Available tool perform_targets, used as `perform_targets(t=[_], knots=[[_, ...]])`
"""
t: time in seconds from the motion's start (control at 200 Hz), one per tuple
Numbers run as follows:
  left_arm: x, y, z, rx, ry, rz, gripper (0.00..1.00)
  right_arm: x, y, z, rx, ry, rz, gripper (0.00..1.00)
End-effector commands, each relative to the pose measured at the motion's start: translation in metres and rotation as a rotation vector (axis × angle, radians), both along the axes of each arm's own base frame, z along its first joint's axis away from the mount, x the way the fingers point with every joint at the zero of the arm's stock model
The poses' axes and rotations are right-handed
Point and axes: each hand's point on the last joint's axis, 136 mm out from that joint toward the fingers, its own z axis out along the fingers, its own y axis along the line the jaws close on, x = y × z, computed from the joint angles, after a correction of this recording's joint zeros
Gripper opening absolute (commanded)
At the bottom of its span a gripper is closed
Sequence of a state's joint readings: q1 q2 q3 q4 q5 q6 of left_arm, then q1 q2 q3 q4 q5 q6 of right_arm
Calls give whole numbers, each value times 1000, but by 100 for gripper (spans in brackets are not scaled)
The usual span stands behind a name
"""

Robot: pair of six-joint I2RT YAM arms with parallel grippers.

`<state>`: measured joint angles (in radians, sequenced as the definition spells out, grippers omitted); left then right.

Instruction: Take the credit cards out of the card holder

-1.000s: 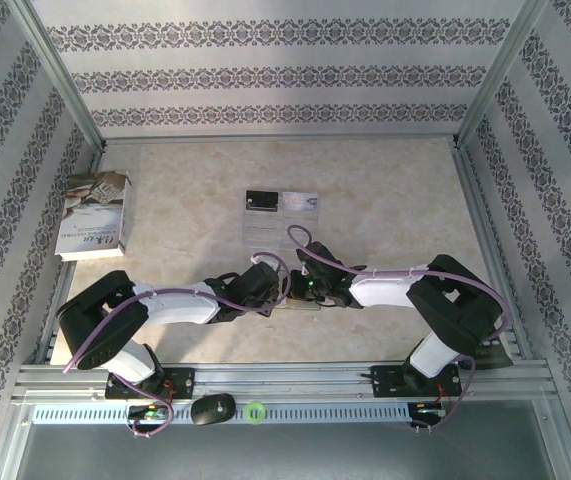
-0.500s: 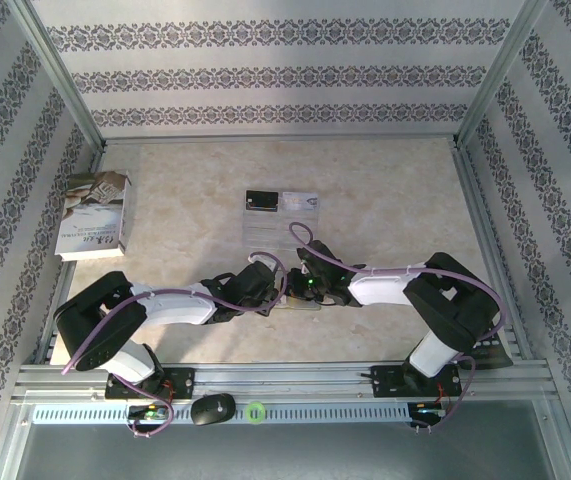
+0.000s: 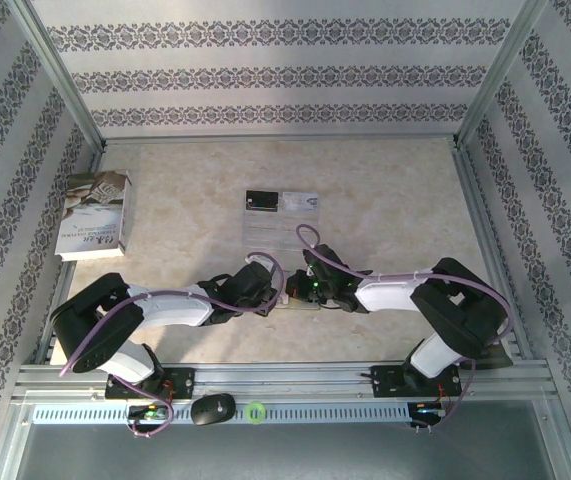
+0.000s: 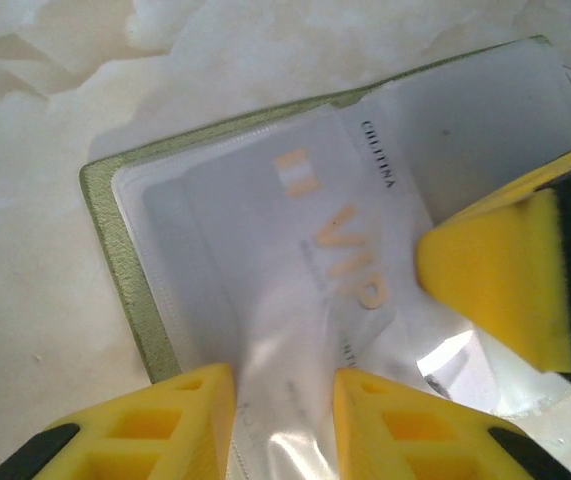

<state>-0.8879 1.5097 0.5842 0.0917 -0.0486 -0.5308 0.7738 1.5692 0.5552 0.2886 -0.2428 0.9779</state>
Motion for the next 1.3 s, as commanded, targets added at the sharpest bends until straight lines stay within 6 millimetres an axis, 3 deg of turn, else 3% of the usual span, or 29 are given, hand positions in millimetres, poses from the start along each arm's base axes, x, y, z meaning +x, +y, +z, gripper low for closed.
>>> perform_targets(t=[0.0, 0.215, 0.375, 0.575, 0.744, 1.004, 1.184, 1.294], knots=[[-29, 25, -33, 81, 146, 0, 33, 5, -21, -2, -52, -29, -54, 0], [-29, 26, -31, 75, 145, 3, 35, 4, -34, 16, -94, -70, -39, 0], [-25, 21, -18, 42, 127, -6, 40, 7, -46, 38, -131, -134, -5, 0], [-14, 8, 28, -54, 57, -29, 48, 6, -48, 65, -215, -189, 121, 0], [-9, 9, 63, -100, 4, -41, 52, 4, -56, 71, -349, -176, 161, 0], [-7, 31, 57, -143, 44, 23, 52, -3, -33, 73, -449, -192, 289, 0], [-8, 41, 62, -196, 66, 38, 52, 7, -16, 114, -421, -363, 449, 0], [-10, 47, 65, -210, 73, 47, 53, 28, -16, 137, -503, -501, 537, 0]])
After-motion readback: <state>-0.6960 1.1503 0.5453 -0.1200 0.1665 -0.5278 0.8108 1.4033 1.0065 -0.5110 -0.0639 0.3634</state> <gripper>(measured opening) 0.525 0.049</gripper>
